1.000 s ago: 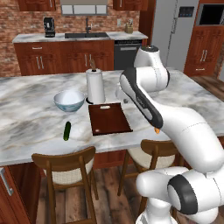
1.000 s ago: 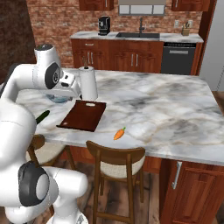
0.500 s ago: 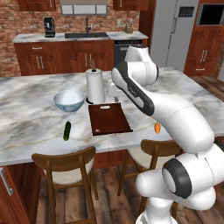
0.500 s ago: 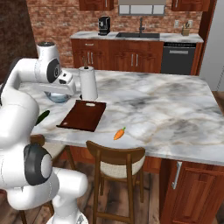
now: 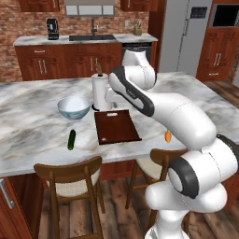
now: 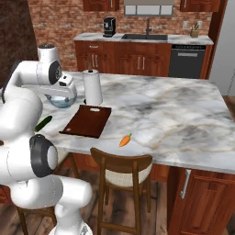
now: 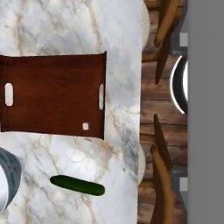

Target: Place the two vegetables and bowl onto the tray for setting up a vegetable dip station.

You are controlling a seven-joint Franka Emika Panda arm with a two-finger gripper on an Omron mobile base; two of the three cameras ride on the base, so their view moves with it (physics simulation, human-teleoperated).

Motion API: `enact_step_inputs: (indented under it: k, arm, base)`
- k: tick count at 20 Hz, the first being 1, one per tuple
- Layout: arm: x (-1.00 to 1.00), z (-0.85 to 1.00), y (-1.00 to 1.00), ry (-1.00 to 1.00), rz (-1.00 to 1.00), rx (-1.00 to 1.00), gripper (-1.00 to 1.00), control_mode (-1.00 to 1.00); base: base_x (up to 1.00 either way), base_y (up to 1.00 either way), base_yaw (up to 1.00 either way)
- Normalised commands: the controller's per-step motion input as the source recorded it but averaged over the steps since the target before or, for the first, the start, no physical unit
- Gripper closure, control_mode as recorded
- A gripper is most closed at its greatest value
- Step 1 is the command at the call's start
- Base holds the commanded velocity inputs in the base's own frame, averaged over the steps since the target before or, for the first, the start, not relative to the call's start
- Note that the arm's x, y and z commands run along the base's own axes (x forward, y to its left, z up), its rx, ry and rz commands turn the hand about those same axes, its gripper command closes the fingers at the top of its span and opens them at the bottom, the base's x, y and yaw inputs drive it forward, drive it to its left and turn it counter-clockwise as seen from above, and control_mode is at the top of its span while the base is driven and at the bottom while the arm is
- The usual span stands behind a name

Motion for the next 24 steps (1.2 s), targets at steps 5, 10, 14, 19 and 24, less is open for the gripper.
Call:
enact_step_inputs:
  k: [5,10,14,19,24]
  arm:
    - [0.31,-0.22,0.12,0.00,0.00,0.00,-1.00,-1.00]
    - [0.33,-0.21,0.12,0.00,-0.02,0.02,-1.00,-1.00]
    - [0.32,-0.13,0.12,0.00,-0.01,0.01,-1.00,-1.00]
    - [0.36,-0.08,0.14,0.00,-0.01,0.00,-1.00,-1.00]
    - [0.34,-0.10,0.23,0.01,-0.04,0.00,-1.00,-1.00]
  base:
    - [0.00,0.00,0.00]
    - [0.00,0.00,0.00]
    - [0.00,0.00,0.00]
    - [0.00,0.00,0.00]
    - [0.00,0.00,0.00]
